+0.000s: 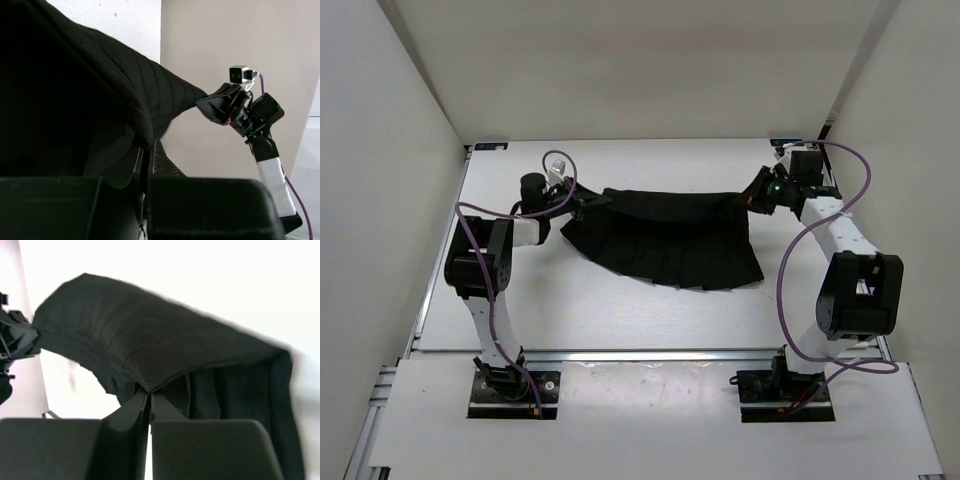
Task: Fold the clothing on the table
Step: Flatten the skirt out
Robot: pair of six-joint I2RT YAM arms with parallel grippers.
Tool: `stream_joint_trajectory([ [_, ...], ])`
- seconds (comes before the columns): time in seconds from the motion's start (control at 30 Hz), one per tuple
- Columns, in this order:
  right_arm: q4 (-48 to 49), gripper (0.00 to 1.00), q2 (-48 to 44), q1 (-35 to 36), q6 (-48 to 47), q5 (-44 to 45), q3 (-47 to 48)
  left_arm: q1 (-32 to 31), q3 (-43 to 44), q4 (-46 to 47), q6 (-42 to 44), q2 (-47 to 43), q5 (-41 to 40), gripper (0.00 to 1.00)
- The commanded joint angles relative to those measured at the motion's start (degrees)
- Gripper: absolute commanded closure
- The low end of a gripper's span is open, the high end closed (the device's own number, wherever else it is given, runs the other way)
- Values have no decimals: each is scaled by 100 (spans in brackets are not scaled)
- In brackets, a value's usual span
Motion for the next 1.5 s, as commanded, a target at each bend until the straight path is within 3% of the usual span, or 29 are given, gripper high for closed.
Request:
stream_joint_trajectory([
  [0.0,116,100,-404,-87,-197,-111,288,83,-86,480,10,-488,-107,100],
  [0.13,-96,100,-659,-113,-373,-147,-72,197,-412,655,-33,-743,-72,100],
  [0.23,-219,100,-502,-192,-435,-181,84,303,-19,437,-16,-587,-142,100],
  [0.33,-438,100,155,-236,-470,-77,1033,329,1016,365,-323,-87,-19,100],
  [0.47,-851,100,869,-149,-698,327,3094,364,2914,436,-885,494,-27,100],
  [0.57,-1203,100,1238,-61,-883,468,4379,408,3874,418,-1070,627,-19,100],
  [0.63,-1248,100,1178,-17,-927,539,4700,461,4009,532,-1097,471,-1,100],
  [0.73,-1029,100,670,1,-989,557,4113,557,3387,820,-1062,-5,95,100],
  [0.83,-704,100,28,116,-849,285,2725,637,2026,1383,-1273,-619,227,100],
  [0.93,-519,100,-613,132,-472,-250,656,646,-237,1385,-984,-1548,263,100],
  [1.03,-710,100,-1586,281,-426,-479,-770,654,-2058,939,-528,-2864,402,100],
  [1.13,-1377,100,-2177,247,-382,-673,-1687,558,-3439,403,-289,-3625,525,100],
  [1.27,-2502,100,-2969,299,-400,-498,-2067,286,-4592,330,-656,-4670,745,100],
  [1.33,-3012,100,-3137,265,-356,-917,-2295,207,-5103,558,-1113,-4944,833,100],
  [1.47,-3129,100,-3393,151,-110,-1078,-2516,355,-5089,122,-898,-5042,825,100],
])
